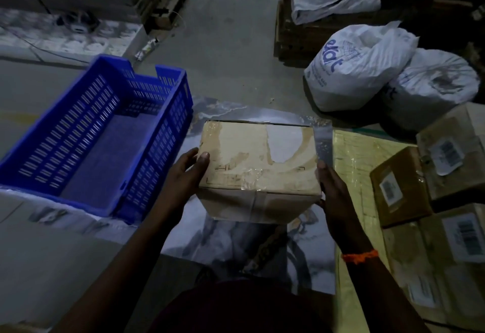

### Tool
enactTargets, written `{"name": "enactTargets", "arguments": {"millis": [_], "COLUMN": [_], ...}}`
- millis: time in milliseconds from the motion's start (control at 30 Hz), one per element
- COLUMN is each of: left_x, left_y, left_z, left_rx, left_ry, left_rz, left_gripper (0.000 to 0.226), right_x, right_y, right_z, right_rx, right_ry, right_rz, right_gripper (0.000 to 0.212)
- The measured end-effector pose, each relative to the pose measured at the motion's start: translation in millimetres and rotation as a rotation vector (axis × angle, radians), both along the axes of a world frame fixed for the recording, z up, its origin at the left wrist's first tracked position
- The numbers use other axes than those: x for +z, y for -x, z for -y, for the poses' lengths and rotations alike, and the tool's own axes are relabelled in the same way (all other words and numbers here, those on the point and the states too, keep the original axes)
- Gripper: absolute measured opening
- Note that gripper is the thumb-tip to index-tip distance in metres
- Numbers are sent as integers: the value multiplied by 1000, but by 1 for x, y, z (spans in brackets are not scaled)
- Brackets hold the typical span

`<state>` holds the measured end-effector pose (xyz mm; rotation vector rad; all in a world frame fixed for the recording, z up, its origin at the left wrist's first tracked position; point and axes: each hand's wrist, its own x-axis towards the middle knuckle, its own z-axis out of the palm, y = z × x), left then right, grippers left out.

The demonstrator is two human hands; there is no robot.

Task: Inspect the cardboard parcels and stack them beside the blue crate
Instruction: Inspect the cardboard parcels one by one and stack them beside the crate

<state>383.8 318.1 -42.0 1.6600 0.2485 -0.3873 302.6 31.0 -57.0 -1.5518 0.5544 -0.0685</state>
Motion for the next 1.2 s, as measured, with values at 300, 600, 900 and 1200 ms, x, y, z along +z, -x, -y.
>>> {"name": "enactTargets", "arguments": {"millis": [300,600,900,1200], "left_x": [21,6,-65,-100], "left_y": [-31,-18,63,96], "left_z": [28,0,-22,-31], "left_rx": [-92,34,162,9], "left_ry": [-29,99,32,-52], "left_rz": [120,156,44,-93], "left_gripper": [40,66,26,26], "right_x": [20,9,-63,-93], "right_y": [-56,-34,59,78], "right_z": [0,-12,-28,-24], "right_rx": [86,-39,-6,16], "right_ry": [25,-130,-10,15], "right_rz": [-51,181,59,-54], "right_gripper": [71,72,34,51]}}
